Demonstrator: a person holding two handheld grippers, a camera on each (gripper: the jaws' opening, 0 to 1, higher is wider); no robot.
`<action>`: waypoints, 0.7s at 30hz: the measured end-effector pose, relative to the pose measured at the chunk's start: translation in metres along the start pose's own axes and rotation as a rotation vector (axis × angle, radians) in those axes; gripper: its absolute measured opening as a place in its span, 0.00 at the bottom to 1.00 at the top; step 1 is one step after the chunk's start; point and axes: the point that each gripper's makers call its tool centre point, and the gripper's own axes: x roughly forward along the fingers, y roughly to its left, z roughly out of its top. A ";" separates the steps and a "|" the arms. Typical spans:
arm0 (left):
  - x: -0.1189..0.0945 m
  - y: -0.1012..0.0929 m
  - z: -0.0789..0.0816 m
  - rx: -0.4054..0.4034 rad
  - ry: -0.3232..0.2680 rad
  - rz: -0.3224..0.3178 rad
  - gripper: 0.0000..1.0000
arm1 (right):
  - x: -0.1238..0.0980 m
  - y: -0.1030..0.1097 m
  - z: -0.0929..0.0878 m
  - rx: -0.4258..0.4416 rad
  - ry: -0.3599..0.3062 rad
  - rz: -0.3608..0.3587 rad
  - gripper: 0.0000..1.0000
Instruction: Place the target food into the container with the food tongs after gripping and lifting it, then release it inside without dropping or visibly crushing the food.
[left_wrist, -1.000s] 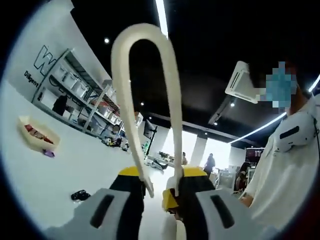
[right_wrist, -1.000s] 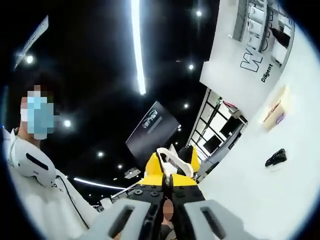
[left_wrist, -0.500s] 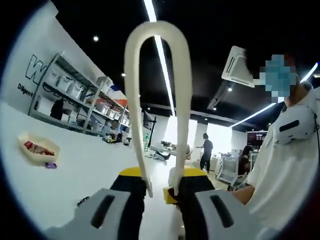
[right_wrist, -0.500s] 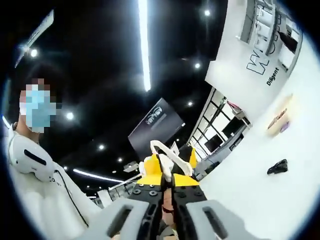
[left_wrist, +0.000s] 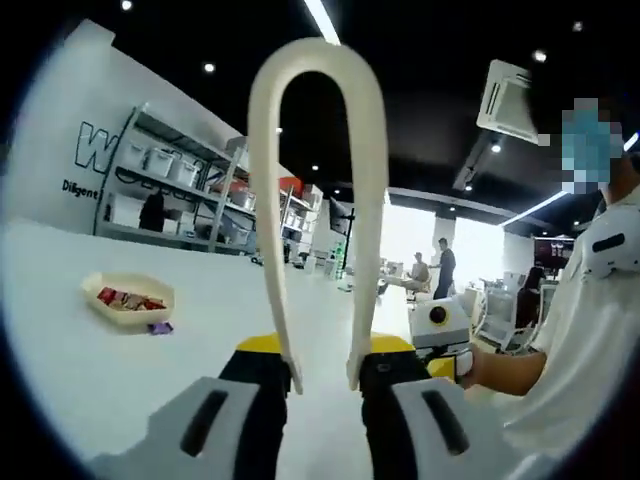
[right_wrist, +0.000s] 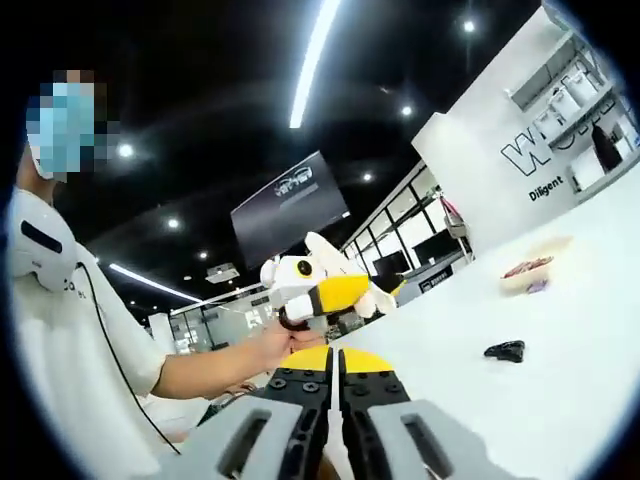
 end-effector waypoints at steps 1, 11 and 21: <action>0.003 0.001 -0.001 -0.020 -0.001 -0.003 0.24 | -0.001 -0.001 0.000 0.008 -0.004 -0.001 0.00; 0.040 0.035 -0.039 0.072 0.138 0.090 0.24 | -0.015 -0.010 0.000 0.021 0.013 -0.032 0.00; 0.069 0.051 -0.055 0.014 0.185 0.076 0.25 | -0.032 -0.014 0.010 0.034 -0.014 -0.045 0.00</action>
